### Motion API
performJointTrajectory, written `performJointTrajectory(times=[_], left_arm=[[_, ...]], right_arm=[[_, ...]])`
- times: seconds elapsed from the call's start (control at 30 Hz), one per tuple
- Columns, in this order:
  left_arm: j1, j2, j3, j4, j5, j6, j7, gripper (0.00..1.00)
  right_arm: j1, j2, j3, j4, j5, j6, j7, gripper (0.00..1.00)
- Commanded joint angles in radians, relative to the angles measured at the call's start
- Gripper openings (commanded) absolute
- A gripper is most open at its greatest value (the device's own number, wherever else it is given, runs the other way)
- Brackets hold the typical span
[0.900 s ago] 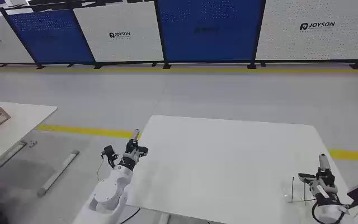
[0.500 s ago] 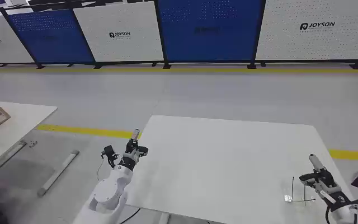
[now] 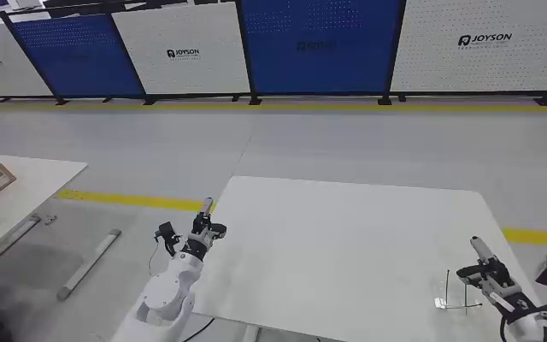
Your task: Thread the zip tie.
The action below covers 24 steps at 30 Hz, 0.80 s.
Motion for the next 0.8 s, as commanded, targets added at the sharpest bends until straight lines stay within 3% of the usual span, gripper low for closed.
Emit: performJointTrajectory(times=[0.0, 0.2, 0.33, 0.4, 0.43, 0.77], left_arm=[[0.000, 0.000, 0.000, 0.000, 0.000, 0.000, 0.000, 1.00], [0.000, 0.000, 0.000, 0.000, 0.000, 0.000, 0.000, 1.00], [0.000, 0.000, 0.000, 0.000, 0.000, 0.000, 0.000, 1.00], [0.000, 0.000, 0.000, 0.000, 0.000, 0.000, 0.000, 1.00], [0.000, 0.000, 0.000, 0.000, 0.000, 0.000, 0.000, 1.00], [0.000, 0.000, 0.000, 0.000, 0.000, 0.000, 0.000, 1.00]], right_arm=[[0.017, 0.011, 0.011, -0.025, -0.063, 0.008, 0.110, 1.00], [0.097, 0.047, 0.094, -0.022, -0.145, 0.017, 0.429, 1.00], [0.189, 0.073, 0.081, 0.006, -0.244, 0.051, 0.634, 1.00], [0.248, 0.083, 0.061, 0.054, -0.278, 0.072, 0.715, 1.00], [0.268, 0.085, 0.057, 0.069, -0.281, 0.076, 0.721, 1.00], [0.268, 0.085, 0.057, 0.069, -0.281, 0.076, 0.721, 1.00]])
